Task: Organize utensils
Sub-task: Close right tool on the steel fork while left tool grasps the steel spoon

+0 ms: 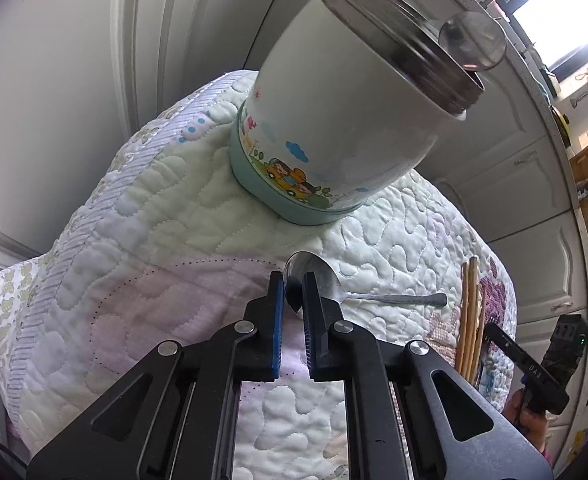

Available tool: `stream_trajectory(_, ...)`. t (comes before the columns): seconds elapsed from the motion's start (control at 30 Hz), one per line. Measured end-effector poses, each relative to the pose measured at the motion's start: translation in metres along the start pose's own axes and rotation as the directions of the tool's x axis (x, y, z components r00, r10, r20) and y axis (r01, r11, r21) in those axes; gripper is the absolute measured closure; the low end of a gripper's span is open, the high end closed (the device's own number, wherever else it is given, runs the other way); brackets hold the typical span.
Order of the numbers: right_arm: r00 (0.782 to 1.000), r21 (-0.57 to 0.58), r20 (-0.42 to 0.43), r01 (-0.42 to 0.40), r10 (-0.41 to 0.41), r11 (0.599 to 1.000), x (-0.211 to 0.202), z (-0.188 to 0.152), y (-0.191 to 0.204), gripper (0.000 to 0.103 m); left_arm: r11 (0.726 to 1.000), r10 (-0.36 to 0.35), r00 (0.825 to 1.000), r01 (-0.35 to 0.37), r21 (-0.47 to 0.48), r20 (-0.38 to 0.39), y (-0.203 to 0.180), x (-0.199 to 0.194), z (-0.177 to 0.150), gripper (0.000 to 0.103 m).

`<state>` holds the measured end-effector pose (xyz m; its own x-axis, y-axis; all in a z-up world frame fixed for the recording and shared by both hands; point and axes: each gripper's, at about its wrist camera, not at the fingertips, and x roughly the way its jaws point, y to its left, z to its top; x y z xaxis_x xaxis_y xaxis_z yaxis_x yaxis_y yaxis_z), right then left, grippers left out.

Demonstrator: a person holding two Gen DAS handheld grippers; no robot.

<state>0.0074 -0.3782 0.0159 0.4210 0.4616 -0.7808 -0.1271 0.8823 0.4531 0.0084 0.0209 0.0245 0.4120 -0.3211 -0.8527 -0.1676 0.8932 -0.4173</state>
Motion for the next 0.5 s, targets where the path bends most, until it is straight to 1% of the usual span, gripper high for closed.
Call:
stream_trajectory(0.03, 1.000, -0.001, -0.004, -0.002, 0.002, 1.000, 0.001, -0.001, 0.000, 0.094, 1.000, -0.001, 1.000, 0.001, -0.003, -0.004, 0.000, 0.001, 0.000, 0.095)
stream_trajectory(0.1, 1.000, 0.036, -0.009, -0.020, 0.021, 0.999, 0.001, -0.001, -0.004, 0.093, 1.000, -0.008, 1.000, 0.008, -0.010, -0.014, 0.001, 0.003, 0.000, 0.095)
stream_trajectory(0.17, 0.998, 0.091, -0.010, -0.065, 0.066, 0.994, -0.001, -0.002, -0.011, 0.084, 1.000, -0.008, 1.000, 0.008, -0.002, -0.027, -0.002, 0.006, 0.000, 0.095)
stream_trajectory(0.23, 0.997, 0.087, -0.003, -0.079, 0.080, 0.993, -0.004, -0.004, -0.009, 0.078, 1.000, -0.001, 0.999, 0.001, 0.011, -0.036, -0.004, 0.008, 0.000, 0.095)
stream_trajectory(0.27, 0.997, 0.074, -0.001, -0.083, 0.083, 0.994, -0.005, -0.006, -0.007, 0.075, 1.000, 0.002, 0.999, -0.001, 0.013, -0.040, -0.004, 0.010, 0.000, 0.090)
stream_trajectory(0.3, 0.997, 0.056, 0.002, -0.084, 0.084, 0.995, -0.006, -0.009, -0.004, 0.074, 1.000, -0.002, 0.999, 0.002, 0.012, -0.044, -0.004, 0.010, 0.000, 0.088)
stream_trajectory(0.33, 0.997, 0.030, 0.006, -0.075, 0.075, 0.997, -0.007, -0.011, -0.001, 0.074, 1.000, -0.009, 0.999, 0.010, 0.007, -0.048, -0.004, 0.012, 0.001, 0.083)
stream_trajectory(0.37, 0.998, 0.006, 0.014, -0.062, 0.062, 0.998, -0.007, -0.013, 0.002, 0.074, 1.000, -0.015, 0.999, 0.015, 0.000, -0.048, -0.004, 0.013, 0.001, 0.080)
stream_trajectory(0.4, 0.999, -0.011, 0.020, -0.049, 0.050, 0.999, -0.008, -0.015, 0.005, 0.075, 1.000, -0.018, 0.999, 0.017, -0.005, -0.046, -0.004, 0.013, 0.001, 0.080)
stream_trajectory(0.43, 0.999, -0.026, 0.027, -0.030, 0.031, 0.999, -0.007, -0.016, 0.008, 0.080, 1.000, -0.015, 0.999, 0.015, -0.004, -0.042, -0.006, 0.013, 0.001, 0.080)
stream_trajectory(0.47, 1.000, -0.042, 0.029, -0.006, 0.007, 0.999, -0.006, -0.016, 0.011, 0.095, 1.000, -0.010, 0.999, 0.010, 0.004, -0.040, -0.008, 0.014, 0.001, 0.080)
stream_trajectory(0.5, 1.000, -0.061, 0.025, 0.016, -0.014, 0.998, -0.004, -0.016, 0.013, 0.096, 1.000, -0.003, 0.999, 0.003, 0.019, -0.037, -0.011, 0.014, 0.000, 0.090)
